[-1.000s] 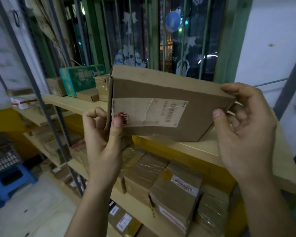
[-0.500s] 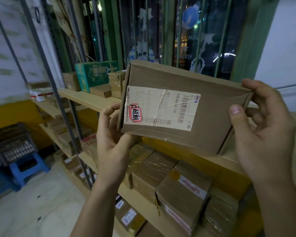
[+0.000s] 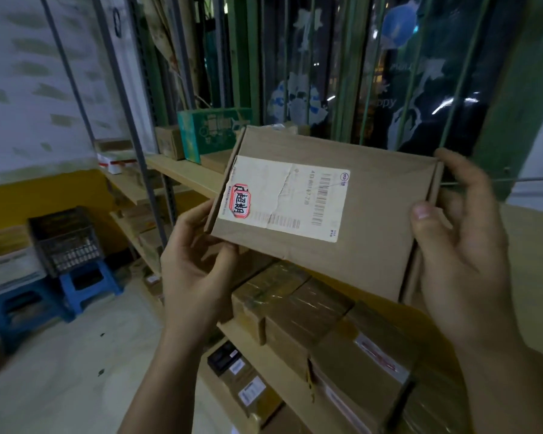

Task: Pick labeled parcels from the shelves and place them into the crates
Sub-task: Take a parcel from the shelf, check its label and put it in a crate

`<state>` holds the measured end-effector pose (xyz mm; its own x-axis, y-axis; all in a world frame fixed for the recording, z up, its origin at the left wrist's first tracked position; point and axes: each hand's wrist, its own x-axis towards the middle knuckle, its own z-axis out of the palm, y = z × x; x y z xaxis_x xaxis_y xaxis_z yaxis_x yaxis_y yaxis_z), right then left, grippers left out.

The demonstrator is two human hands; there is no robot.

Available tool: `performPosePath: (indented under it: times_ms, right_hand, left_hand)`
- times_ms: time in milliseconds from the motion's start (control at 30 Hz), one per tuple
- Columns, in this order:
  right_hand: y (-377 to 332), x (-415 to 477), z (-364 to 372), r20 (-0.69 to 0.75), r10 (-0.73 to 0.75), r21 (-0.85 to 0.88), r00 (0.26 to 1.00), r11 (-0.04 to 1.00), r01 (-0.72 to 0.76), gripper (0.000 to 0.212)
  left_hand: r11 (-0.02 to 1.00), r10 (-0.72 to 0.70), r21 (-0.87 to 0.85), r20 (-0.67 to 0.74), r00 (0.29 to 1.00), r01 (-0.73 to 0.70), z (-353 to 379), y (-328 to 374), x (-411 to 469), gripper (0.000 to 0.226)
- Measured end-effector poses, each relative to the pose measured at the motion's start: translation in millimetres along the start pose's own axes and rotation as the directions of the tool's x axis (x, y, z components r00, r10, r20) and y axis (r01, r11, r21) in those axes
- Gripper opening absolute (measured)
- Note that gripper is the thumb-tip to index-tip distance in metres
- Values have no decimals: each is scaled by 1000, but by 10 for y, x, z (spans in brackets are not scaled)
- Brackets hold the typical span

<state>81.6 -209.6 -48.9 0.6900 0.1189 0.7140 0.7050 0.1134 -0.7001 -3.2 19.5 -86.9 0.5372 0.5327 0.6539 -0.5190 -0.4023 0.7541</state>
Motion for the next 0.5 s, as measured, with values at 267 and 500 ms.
performPosePath:
  times_ms: [267,500]
  right_hand:
    - [188,-107,885,204,82,-7,976,997,-82,51]
    - [309,-381,2106,331,166,30,929,982,-187,55]
  left_hand:
    - [939,14,340,-186,982,51,-867,-391,83,49]
    - [923,-115,325,-283,952,208,-2064,-586,128,55]
